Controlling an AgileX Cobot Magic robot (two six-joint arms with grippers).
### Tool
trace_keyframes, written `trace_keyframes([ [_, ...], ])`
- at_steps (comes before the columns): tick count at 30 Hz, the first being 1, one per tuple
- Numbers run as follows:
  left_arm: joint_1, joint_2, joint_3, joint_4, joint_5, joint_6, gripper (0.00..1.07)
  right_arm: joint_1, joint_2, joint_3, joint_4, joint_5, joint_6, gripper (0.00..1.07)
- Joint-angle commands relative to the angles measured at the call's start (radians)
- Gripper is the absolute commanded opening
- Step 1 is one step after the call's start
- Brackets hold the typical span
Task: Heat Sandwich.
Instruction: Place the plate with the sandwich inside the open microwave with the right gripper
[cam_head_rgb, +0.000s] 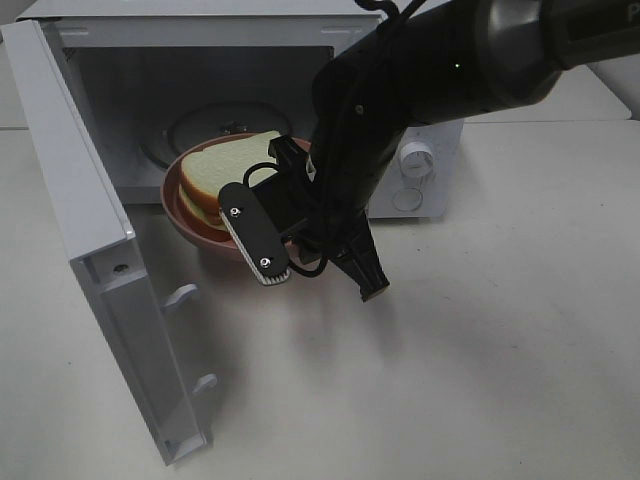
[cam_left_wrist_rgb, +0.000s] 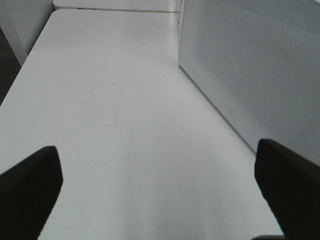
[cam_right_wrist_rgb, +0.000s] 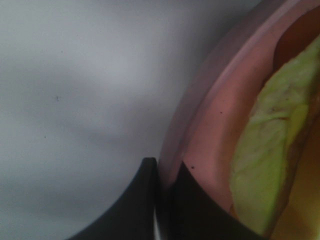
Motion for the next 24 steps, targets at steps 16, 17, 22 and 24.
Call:
trace_keyframes([
  [16,0.001,-0.016,-0.005,0.006,0.004,-0.005,1.02,-0.02,0.061,-0.175,-0.009,0.009,0.042,0.0],
  [17,0.001,-0.016,-0.005,0.006,0.004,-0.005,1.02,-0.02,0.061,-0.175,-0.009,0.009,0.042,0.0],
  [22,0.001,-0.016,-0.005,0.006,0.004,-0.005,1.02,-0.043,0.092,-0.199,0.021,0.031,0.057,0.0],
  [24,0.001,-0.016,-0.005,0.006,0.004,-0.005,1.02,-0.044,0.101,-0.213,0.021,0.033,0.057,0.0],
])
